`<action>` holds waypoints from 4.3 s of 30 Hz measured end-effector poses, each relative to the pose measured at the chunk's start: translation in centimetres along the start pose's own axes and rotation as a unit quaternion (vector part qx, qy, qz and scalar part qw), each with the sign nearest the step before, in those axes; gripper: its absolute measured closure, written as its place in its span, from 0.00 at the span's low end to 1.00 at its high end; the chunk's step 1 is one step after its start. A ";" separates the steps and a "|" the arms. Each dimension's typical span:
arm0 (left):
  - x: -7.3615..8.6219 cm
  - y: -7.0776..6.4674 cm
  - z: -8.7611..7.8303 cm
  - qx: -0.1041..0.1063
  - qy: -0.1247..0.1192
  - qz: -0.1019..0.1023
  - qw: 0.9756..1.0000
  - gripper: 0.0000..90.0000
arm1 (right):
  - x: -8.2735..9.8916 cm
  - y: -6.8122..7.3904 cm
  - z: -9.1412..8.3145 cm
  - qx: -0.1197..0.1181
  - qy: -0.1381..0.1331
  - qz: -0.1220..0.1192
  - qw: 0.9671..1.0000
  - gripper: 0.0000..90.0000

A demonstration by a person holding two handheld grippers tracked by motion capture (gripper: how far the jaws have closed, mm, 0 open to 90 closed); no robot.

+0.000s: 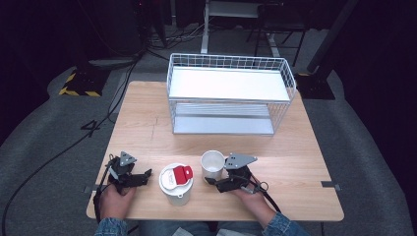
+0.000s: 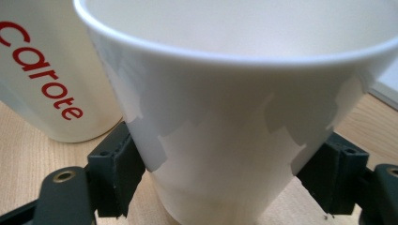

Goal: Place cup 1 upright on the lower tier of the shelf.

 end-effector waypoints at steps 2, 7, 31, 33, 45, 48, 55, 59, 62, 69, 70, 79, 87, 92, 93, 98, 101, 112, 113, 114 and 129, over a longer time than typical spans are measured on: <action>0.0 0.0 0.0 0.000 0.000 0.000 1.000 0.16 | -0.3 -0.2 -0.1 0.002 0.000 -0.001 1.000 0.26; 0.0 0.0 0.0 0.000 0.000 0.000 1.000 0.16 | -1.7 -1.1 -0.8 0.012 -0.007 -0.006 1.000 0.26; 0.0 0.0 0.0 0.000 0.001 0.000 1.000 0.16 | -4.8 -4.7 -1.0 0.024 -0.023 0.024 0.999 0.26; 0.0 0.0 0.0 0.000 0.001 0.000 1.000 0.16 | -4.8 -5.0 -0.8 0.023 -0.014 0.024 0.999 0.26; 0.0 0.0 0.0 0.000 0.001 0.000 1.000 0.16 | -6.0 -7.3 -0.4 0.055 -0.003 0.022 0.998 0.26; 0.0 0.0 0.0 0.000 0.000 0.000 1.000 0.16 | -5.9 -8.7 -0.1 0.073 -0.001 0.027 0.997 0.26; 0.0 0.0 0.0 0.000 0.001 0.000 1.000 0.16 | -5.6 -10.9 0.5 0.095 0.009 0.042 0.994 0.26; 0.0 0.0 0.0 0.000 0.001 0.000 1.000 0.16 | -5.3 -12.2 0.9 0.112 0.011 0.052 0.992 0.26; 0.0 0.0 0.0 0.000 0.001 0.000 1.000 0.16 | -5.0 -12.7 1.4 0.116 0.010 0.064 0.991 0.26; 0.0 0.0 0.0 0.000 0.001 0.001 1.000 0.16 | -4.6 -13.7 2.7 0.139 0.017 0.061 0.988 0.26; 0.0 0.0 0.0 -0.001 0.000 0.001 1.000 0.16 | -4.4 -14.1 3.2 0.151 0.020 0.062 0.986 0.26; 0.0 0.0 0.0 0.000 0.001 0.001 1.000 0.16 | -4.0 -15.5 4.4 0.181 0.016 0.092 0.979 0.26; 0.0 0.0 0.0 0.000 0.000 0.000 1.000 0.16 | -3.6 -16.6 5.7 0.201 0.016 0.100 0.974 0.26; 0.0 0.0 0.0 -0.001 0.001 0.001 1.000 0.16 | -3.5 -17.2 6.5 0.207 0.012 0.103 0.973 0.26; 0.0 0.0 0.0 -0.001 0.001 0.001 1.000 0.16 | -3.5 -17.2 6.5 0.207 0.012 0.103 0.973 0.26; 0.0 0.0 0.0 0.000 0.000 -0.002 1.000 0.16 | -3.7 -17.5 7.0 0.213 0.012 0.099 0.972 0.26; -0.1 0.0 0.0 -0.001 0.001 0.001 1.000 0.16 | -3.7 -17.6 7.1 0.216 0.011 0.101 0.971 0.26; -0.1 0.0 0.1 -0.001 -0.001 -0.001 1.000 0.16 | -3.5 -18.0 8.1 0.226 0.009 0.093 0.970 0.26; -0.1 0.0 0.1 -0.001 -0.001 -0.001 1.000 0.16 | -3.5 -18.0 8.1 0.226 0.009 0.093 0.970 0.26; -0.1 0.0 0.1 -0.001 -0.001 -0.001 1.000 0.16 | -3.4 -18.1 8.1 0.227 0.010 0.092 0.970 0.26; -0.1 0.0 0.1 -0.001 -0.001 -0.001 1.000 0.16 | -3.1 -18.3 8.1 0.217 0.018 0.110 0.970 0.25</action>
Point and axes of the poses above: each handheld gripper's, and its own axes: z roughly forward along the jaws, x roughly out of its underside, y roughly to its left, the point moved 4 cm from there along z, roughly forward along the jaws, and after that the axes turned 10 degrees about x, right-handed, at the moved point
